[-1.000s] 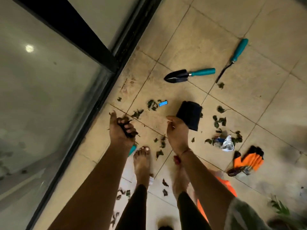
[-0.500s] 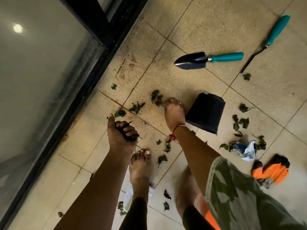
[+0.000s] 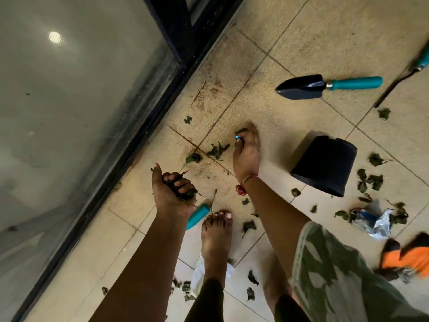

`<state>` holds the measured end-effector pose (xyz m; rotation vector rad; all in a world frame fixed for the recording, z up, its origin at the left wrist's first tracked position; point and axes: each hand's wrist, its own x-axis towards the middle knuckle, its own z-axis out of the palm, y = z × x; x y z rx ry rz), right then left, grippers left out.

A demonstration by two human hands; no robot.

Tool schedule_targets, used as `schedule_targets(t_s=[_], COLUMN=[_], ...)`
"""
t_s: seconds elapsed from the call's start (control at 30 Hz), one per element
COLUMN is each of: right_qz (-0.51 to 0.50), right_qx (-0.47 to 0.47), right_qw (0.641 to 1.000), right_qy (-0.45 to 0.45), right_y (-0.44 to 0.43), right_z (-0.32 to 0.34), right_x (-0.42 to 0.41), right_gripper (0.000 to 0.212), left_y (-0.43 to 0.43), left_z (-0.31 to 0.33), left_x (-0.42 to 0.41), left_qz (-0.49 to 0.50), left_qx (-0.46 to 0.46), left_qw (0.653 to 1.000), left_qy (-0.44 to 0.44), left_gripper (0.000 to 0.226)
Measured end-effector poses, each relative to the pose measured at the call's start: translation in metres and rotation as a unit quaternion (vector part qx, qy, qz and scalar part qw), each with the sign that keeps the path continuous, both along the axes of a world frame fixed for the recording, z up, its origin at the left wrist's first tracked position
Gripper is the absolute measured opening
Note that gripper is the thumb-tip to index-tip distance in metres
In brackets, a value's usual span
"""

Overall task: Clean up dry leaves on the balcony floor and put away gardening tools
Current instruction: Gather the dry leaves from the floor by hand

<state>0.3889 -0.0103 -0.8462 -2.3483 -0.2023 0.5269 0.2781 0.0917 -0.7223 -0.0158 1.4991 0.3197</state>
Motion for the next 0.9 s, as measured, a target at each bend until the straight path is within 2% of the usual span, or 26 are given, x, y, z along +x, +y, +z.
schedule_targets(t_s=[0.1, 0.2, 0.27, 0.37, 0.43, 0.6, 0.73, 0.83, 0.9], right_qz=[0.098, 0.268, 0.318, 0.407, 0.459, 0.479, 0.493, 0.497, 0.52], right_qx=[-0.023, -0.025, -0.028, -0.1, -0.134, -0.13, -0.086, -0.068, -0.066], right_qw=[0.994, 0.961, 0.945, 0.903, 0.871, 0.838, 0.8, 0.789, 0.782], right_qy=[-0.032, -0.063, -0.064, -0.092, -0.114, -0.226, -0.33, -0.355, -0.338], right_y=[0.023, 0.031, 0.029, 0.029, 0.037, 0.078, 0.09, 0.085, 0.085], right_z=[-0.014, -0.017, -0.018, -0.019, -0.023, -0.033, -0.03, -0.03, -0.034], right_x=[-0.036, -0.057, -0.059, -0.051, -0.044, -0.018, 0.005, 0.018, 0.025], right_gripper=[0.033, 0.041, 0.041, 0.078, 0.091, 0.072, 0.034, 0.017, 0.011], left_y=[0.008, 0.015, 0.018, 0.02, 0.021, 0.019, 0.019, 0.018, 0.017], left_z=[-0.01, -0.017, -0.021, -0.024, -0.026, -0.029, -0.032, -0.036, -0.037], left_x=[-0.009, -0.016, -0.019, -0.02, -0.019, -0.011, -0.007, -0.007, -0.005], left_qz=[0.021, 0.033, 0.033, 0.03, 0.028, 0.026, 0.025, 0.022, 0.025], left_qx=[0.013, 0.022, 0.026, 0.025, 0.023, 0.029, 0.032, 0.038, 0.035], left_qw=[1.0, 0.999, 0.999, 0.999, 0.999, 0.999, 0.999, 0.999, 0.999], left_qy=[-0.002, -0.005, -0.002, -0.007, -0.012, -0.027, -0.036, -0.029, -0.029], left_gripper=[0.048, 0.047, 0.047, 0.047, 0.047, 0.047, 0.048, 0.048, 0.048])
